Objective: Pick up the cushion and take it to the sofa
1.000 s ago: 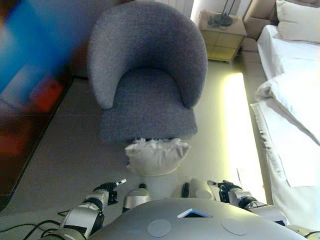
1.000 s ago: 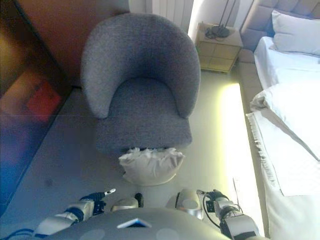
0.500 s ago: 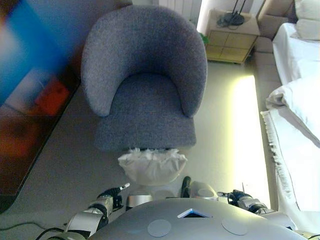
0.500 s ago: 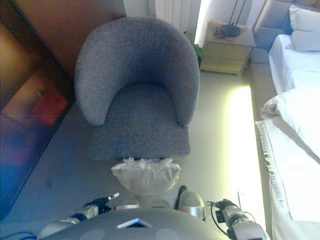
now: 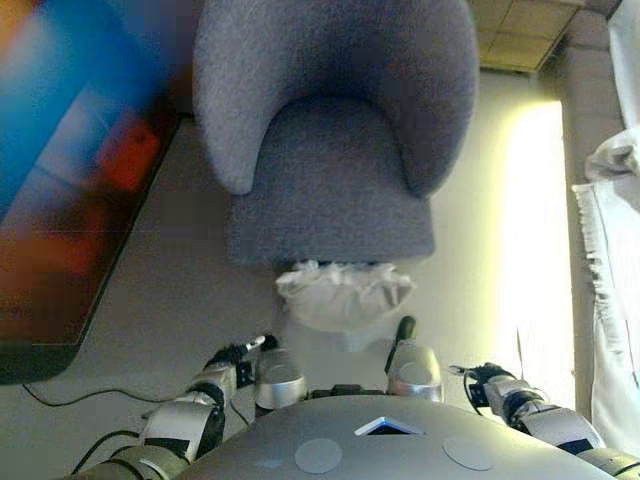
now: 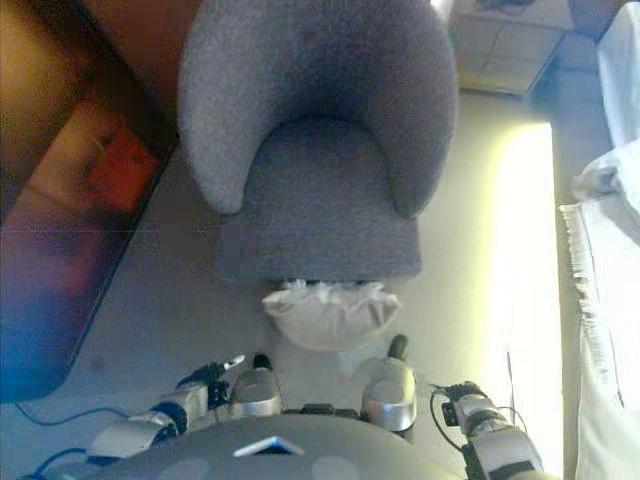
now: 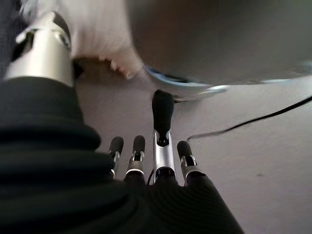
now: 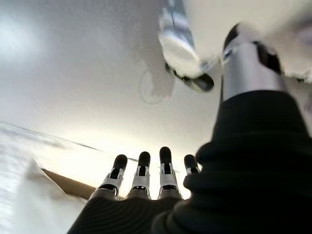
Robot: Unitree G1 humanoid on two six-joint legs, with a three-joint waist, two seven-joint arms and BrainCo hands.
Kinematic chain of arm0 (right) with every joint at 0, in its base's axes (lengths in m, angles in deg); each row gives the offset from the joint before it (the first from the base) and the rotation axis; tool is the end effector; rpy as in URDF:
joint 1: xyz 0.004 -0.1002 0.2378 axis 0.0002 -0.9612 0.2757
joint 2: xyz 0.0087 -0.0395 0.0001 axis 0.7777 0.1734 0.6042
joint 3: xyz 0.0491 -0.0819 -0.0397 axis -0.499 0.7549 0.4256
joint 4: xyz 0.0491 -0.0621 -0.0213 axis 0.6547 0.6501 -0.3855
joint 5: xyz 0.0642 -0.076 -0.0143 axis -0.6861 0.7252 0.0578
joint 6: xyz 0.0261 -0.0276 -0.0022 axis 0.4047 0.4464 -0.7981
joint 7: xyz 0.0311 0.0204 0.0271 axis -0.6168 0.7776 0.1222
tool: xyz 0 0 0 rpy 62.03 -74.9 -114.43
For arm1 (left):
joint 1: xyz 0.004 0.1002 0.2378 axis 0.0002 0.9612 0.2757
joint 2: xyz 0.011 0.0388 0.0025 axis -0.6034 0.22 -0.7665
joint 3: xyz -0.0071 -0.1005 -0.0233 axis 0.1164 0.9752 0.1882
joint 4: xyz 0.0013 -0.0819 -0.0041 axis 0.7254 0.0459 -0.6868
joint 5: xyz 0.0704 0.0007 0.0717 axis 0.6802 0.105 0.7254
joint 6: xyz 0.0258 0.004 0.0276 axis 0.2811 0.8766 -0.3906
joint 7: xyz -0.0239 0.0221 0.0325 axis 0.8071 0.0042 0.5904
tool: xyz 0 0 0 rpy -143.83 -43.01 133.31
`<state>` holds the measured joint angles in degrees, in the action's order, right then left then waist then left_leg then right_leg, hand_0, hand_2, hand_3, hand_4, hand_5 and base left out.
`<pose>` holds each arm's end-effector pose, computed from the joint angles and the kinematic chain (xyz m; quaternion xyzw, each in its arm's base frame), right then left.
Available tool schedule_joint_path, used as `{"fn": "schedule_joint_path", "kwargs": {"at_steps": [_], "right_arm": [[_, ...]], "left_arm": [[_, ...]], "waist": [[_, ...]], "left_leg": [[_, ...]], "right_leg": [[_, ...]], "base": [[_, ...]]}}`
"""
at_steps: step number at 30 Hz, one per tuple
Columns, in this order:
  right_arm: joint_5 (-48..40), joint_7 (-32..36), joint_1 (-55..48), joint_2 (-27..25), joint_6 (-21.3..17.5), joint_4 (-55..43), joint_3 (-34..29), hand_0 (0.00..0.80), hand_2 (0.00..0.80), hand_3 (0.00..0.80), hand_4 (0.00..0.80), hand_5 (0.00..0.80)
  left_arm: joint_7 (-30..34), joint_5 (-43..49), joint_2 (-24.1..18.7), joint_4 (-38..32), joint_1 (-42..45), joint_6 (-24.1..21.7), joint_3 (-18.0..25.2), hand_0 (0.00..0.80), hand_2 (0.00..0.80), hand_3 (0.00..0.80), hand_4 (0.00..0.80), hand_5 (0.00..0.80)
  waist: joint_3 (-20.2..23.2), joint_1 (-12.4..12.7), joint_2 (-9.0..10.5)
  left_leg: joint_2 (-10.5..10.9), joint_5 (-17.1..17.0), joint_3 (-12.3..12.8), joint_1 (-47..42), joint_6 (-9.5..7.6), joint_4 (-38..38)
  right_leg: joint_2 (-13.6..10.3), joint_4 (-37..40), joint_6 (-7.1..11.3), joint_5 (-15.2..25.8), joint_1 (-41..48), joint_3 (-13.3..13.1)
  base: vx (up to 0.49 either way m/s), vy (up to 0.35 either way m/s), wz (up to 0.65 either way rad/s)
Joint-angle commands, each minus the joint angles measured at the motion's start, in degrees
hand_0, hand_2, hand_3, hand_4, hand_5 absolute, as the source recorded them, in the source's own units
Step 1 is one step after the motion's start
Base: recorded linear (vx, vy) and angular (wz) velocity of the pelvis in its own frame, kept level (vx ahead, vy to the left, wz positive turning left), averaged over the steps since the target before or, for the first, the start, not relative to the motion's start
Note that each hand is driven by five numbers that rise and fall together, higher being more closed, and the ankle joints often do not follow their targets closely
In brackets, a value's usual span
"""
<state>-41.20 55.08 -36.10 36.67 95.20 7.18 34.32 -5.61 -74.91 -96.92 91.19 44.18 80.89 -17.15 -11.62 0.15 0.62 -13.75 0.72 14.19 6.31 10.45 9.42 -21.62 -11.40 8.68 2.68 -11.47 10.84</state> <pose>0.0720 -0.2417 -0.1122 -0.1638 0.6400 -0.1480 0.7360 0.1183 0.2238 -0.1047 0.0989 0.5445 0.1292 0.8228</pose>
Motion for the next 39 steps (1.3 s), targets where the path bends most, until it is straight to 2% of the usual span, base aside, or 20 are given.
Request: {"fn": "schedule_joint_path", "kwargs": {"at_steps": [1,5,8,10,12,14,15,17,20,22,23,25,29,35,39], "right_arm": [[0.16,-2.75,7.23,-1.81,-4.08,-1.34,-3.37,0.000,0.000,0.000,0.000,0.000],[-0.97,-3.13,9.80,-2.36,-5.37,-2.83,-1.82,0.000,0.000,0.000,0.000,0.000],[-1.92,-3.80,11.92,-3.16,-7.38,-3.48,-0.90,0.000,0.000,0.000,0.000,0.000],[-2.58,-4.41,13.63,-3.53,-8.58,-3.98,-0.49,0.000,0.000,0.000,0.000,0.000],[-1.49,-4.90,15.17,-3.94,-12.19,-4.32,0.14,0.000,0.000,0.000,0.000,0.000],[-0.87,-6.74,15.72,-4.02,-15.58,-5.15,0.51,0.000,0.000,0.000,0.000,0.000],[-0.94,-7.78,16.07,-4.06,-15.95,-6.46,1.03,0.000,0.000,0.000,0.000,0.000],[-1.51,-10.25,16.57,-4.47,-14.85,-11.69,2.11,0.000,0.000,0.000,0.000,0.000],[-2.31,-14.05,16.25,-5.53,-11.22,-20.05,3.46,0.000,0.000,0.000,0.000,0.000],[-1.83,-16.36,15.92,-6.22,-9.81,-24.33,3.77,0.000,0.000,0.000,0.000,0.000],[-1.56,-17.29,16.00,-6.76,-9.34,-25.93,3.92,0.000,0.000,0.000,0.000,0.000],[-0.61,-18.67,16.48,-7.83,-8.54,-28.49,4.07,0.000,0.000,0.000,0.000,0.000],[2.70,-21.63,17.53,-10.06,-9.29,-32.04,4.87,0.000,0.000,0.000,0.000,0.000],[3.59,-24.74,19.98,-14.61,-10.18,-37.24,5.26,0.000,0.000,0.000,0.000,0.000],[3.18,-25.15,21.86,-15.76,-12.85,-38.80,4.59,0.000,0.000,0.000,0.000,0.000]], "left_arm": [[-3.35,-3.60,-1.87,-1.02,-3.32,-0.54,-0.85,0.000,0.000,0.000,0.000,0.000],[-6.79,-3.74,-2.89,-2.83,-6.48,-2.11,-3.05,0.000,0.000,0.000,0.000,0.000],[-8.27,-4.15,-3.43,-5.55,-8.91,-3.06,-4.34,0.000,0.000,0.000,0.000,0.000],[-8.93,-2.47,-3.71,-6.83,-10.82,-4.28,-5.39,0.000,0.000,0.000,0.000,0.000],[-9.87,-2.18,-3.46,-7.95,-12.63,-6.13,-6.56,0.000,0.000,0.000,0.000,0.000],[-11.49,-2.39,-2.85,-9.54,-13.87,-8.28,-7.67,0.000,0.000,0.000,0.000,0.000],[-12.40,-2.13,-2.73,-10.69,-14.55,-8.60,-8.17,0.000,0.000,0.000,0.000,0.000],[-14.81,-1.07,-3.00,-14.33,-15.63,-8.73,-9.11,0.000,0.000,0.000,0.000,0.000],[-17.29,-0.87,-2.96,-19.25,-16.22,-9.00,-10.56,0.000,0.000,0.000,0.000,0.000],[-18.70,-1.16,-2.64,-22.18,-16.23,-10.27,-10.88,0.000,0.000,0.000,0.000,0.000],[-19.05,-1.40,-2.53,-23.41,-16.49,-10.90,-10.98,0.000,0.000,0.000,0.000,0.000],[-18.88,-2.98,-2.45,-25.18,-17.31,-12.84,-11.36,0.000,0.000,0.000,0.000,0.000],[-18.36,-5.95,-3.15,-28.19,-19.78,-15.85,-11.16,0.000,0.000,0.000,0.000,0.000],[-20.28,-6.23,-5.06,-29.92,-22.97,-17.34,-11.57,0.000,0.000,0.000,0.000,0.000],[-21.97,-6.54,-6.75,-30.39,-24.91,-17.91,-10.23,0.000,0.000,0.000,0.000,0.000]], "waist": [[-5.41,0.31,-0.70],[-8.78,0.29,-0.94],[-11.00,0.65,-1.20],[-12.52,0.68,-1.27],[-13.94,0.43,-1.39],[-15.64,-0.14,-1.68],[-16.50,-0.40,-1.72],[-18.17,-1.03,-1.63],[-18.18,-1.95,-2.07],[-18.18,-2.60,-2.71],[-18.18,-3.00,-3.04],[-18.18,-3.54,-3.78],[-18.18,-3.98,-4.73],[-18.18,-4.39,-5.36],[-18.18,-4.10,-4.80]], "left_leg": [[-4.07,-0.78,-5.16,5.65,0.69,2.68],[-5.73,-0.62,-7.00,12.70,1.70,6.14],[-6.13,-1.39,-8.17,16.80,2.01,6.77],[-6.10,-1.78,-9.07,19.45,2.34,7.31],[-5.69,-2.23,-9.84,21.82,2.56,7.55],[-4.68,-2.54,-10.11,23.88,2.20,7.42],[-4.28,-2.88,-9.91,24.39,1.93,6.92],[-3.40,-3.74,-9.24,26.25,1.60,5.58],[-1.54,-4.60,-8.88,30.67,1.07,4.79],[-0.50,-4.80,-8.97,33.59,0.95,4.83],[0.90,-4.14,-8.39,35.18,0.38,5.83],[2.21,-4.21,-8.42,38.64,-0.17,6.22],[3.39,-5.16,-8.20,44.44,-1.00,5.99],[3.66,-5.63,-8.29,52.72,-1.71,7.48],[3.63,-5.99,-8.69,57.58,-1.98,7.91]], "right_leg": [[-3.88,5.74,5.69,2.33,3.99,-1.31],[-5.21,5.44,6.24,4.44,-1.34,-2.27],[-4.66,4.32,6.31,3.69,-4.22,-2.64],[-4.17,3.23,6.32,3.26,-6.95,-3.24],[-3.46,2.09,6.32,2.97,-10.08,-3.93],[-3.10,0.77,6.32,3.10,-13.96,-5.00],[-2.93,0.54,6.32,3.17,-15.11,-5.15],[-2.54,0.74,6.32,3.59,-17.75,-5.37],[-1.92,-0.49,6.30,3.65,-23.16,-5.89],[-1.70,-0.68,6.23,3.96,-26.56,-6.31],[-1.75,-0.77,5.98,4.31,-28.28,-6.41],[-1.53,-1.50,5.64,4.67,-32.29,-7.25],[-0.37,-2.59,5.17,4.79,-38.95,-8.69],[1.18,-6.27,4.63,3.47,-47.63,-9.90],[1.65,-7.14,4.76,3.04,-51.64,-10.03]], "base": [[-0.093,0.000,0.19],[-0.154,-0.041,-0.08],[-0.110,-0.026,-0.07],[-0.116,-0.037,-0.02],[-0.125,0.024,0.00],[-0.144,0.062,-0.11],[-0.124,0.017,-0.17],[-0.137,-0.003,-0.15],[-0.083,0.048,-0.10],[-0.056,0.091,-0.14],[-0.065,0.106,-0.12],[-0.048,0.120,-0.03],[-0.049,0.074,0.04],[-0.034,0.080,0.06],[-0.010,0.001,0.06]]}}
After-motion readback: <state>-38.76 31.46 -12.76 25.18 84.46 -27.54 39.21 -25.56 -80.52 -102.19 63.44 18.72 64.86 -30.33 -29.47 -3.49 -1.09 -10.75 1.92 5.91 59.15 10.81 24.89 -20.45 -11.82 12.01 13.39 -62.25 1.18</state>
